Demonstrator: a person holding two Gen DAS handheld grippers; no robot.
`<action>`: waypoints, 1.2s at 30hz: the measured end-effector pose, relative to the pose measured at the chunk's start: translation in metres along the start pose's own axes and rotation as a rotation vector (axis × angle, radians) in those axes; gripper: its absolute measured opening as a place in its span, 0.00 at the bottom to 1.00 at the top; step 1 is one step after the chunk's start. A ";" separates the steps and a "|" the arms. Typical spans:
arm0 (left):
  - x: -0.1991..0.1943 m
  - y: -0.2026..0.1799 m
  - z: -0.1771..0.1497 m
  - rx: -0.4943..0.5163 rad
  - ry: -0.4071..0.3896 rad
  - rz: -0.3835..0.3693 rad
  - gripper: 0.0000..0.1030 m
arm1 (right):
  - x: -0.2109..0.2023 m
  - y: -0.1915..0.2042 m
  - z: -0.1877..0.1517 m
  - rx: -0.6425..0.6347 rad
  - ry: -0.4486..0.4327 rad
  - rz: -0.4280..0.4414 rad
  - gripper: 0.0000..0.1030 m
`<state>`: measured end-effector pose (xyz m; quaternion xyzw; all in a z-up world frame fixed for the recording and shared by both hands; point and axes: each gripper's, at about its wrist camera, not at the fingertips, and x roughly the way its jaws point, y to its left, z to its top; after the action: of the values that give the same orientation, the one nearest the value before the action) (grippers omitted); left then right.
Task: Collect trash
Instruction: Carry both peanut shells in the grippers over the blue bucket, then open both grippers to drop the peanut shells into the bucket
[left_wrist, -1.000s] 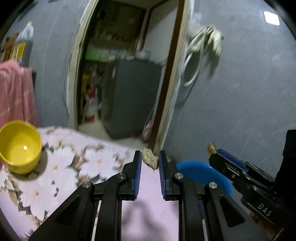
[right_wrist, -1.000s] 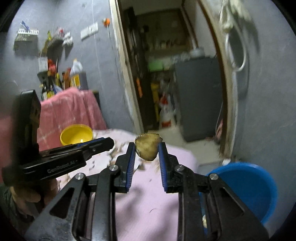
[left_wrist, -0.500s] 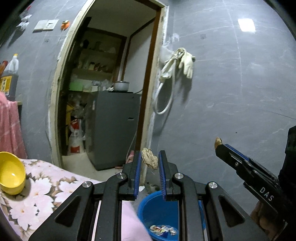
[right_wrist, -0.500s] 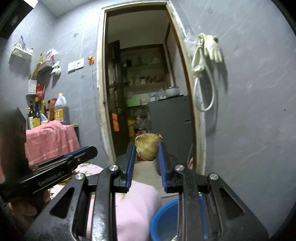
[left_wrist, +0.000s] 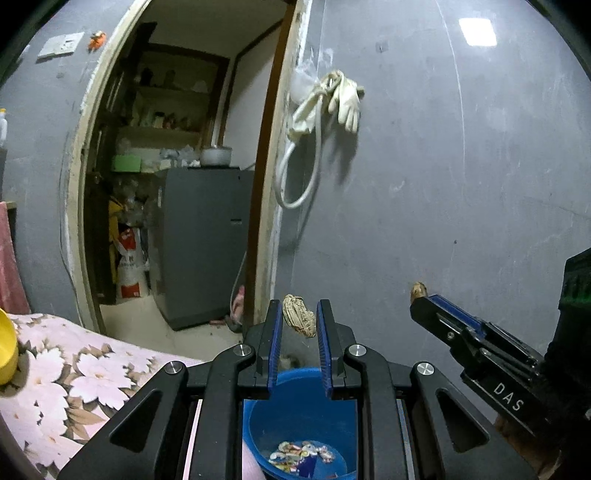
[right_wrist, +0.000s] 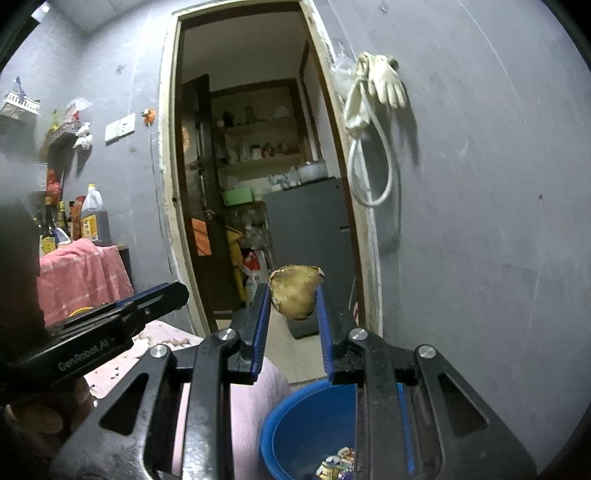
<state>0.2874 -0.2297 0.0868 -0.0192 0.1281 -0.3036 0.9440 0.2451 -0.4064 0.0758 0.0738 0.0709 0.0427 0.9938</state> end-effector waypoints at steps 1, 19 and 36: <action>0.005 -0.001 -0.002 0.001 0.015 0.005 0.15 | 0.002 -0.003 -0.003 0.007 0.009 -0.004 0.51; 0.092 0.003 -0.055 -0.094 0.348 -0.002 0.15 | 0.044 -0.051 -0.054 0.135 0.224 -0.053 0.52; 0.094 0.008 -0.073 -0.139 0.403 0.010 0.31 | 0.046 -0.061 -0.063 0.173 0.282 -0.079 0.57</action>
<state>0.3472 -0.2742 -0.0058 -0.0225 0.3352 -0.2869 0.8971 0.2854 -0.4533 -0.0014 0.1497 0.2158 0.0072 0.9649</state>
